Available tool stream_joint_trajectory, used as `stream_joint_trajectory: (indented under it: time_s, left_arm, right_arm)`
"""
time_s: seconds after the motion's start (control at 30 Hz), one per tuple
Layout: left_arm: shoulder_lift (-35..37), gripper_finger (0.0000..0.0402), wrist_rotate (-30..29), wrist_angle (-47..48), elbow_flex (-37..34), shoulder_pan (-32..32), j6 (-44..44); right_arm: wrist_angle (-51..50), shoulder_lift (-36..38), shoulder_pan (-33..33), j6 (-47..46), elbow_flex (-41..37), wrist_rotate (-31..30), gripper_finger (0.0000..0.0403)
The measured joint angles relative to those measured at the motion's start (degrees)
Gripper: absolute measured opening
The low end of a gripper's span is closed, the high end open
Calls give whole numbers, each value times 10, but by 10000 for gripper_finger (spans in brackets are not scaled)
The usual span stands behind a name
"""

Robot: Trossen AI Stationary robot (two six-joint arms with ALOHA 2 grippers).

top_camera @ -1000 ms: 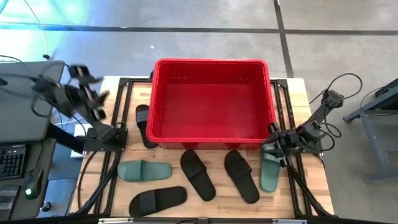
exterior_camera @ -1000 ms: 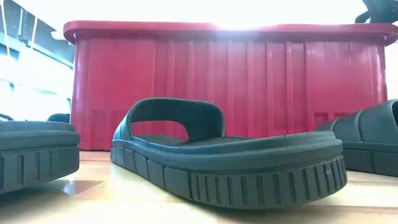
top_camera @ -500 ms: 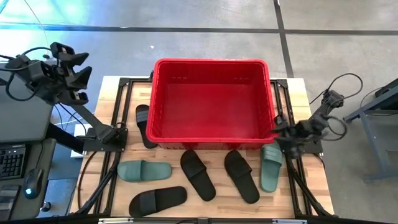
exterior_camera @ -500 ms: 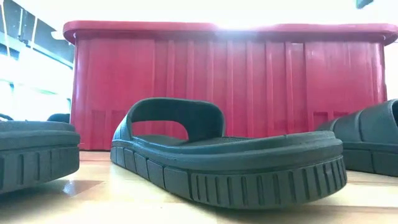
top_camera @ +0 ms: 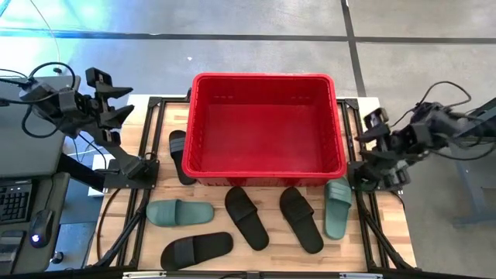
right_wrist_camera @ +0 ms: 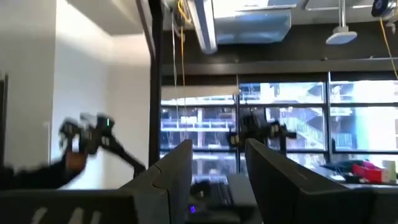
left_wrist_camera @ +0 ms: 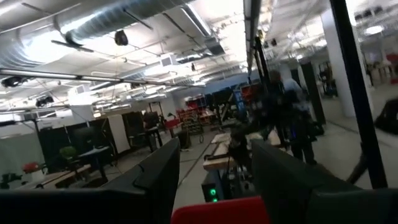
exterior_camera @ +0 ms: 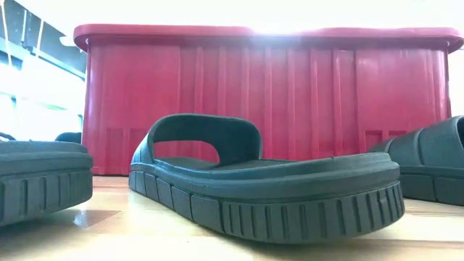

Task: Pick and place slides into bin
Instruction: Put the right green slipper into the red bin

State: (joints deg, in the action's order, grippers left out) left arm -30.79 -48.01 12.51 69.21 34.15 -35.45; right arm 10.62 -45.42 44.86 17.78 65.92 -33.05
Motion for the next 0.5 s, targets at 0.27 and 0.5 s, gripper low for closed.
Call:
stream_joint_trajectory:
  time_s: [0.27, 0.5]
  left_arm:
    - [-2, 184, 49, 86, 0, 0, 46]
    - [-17, 184, 144, 215, 0, 0, 176]
  right_arm:
    - [-145, -142, 0, -48, 230, 3, 139]
    - [-322, -229, 0, -144, 298, -74, 139]
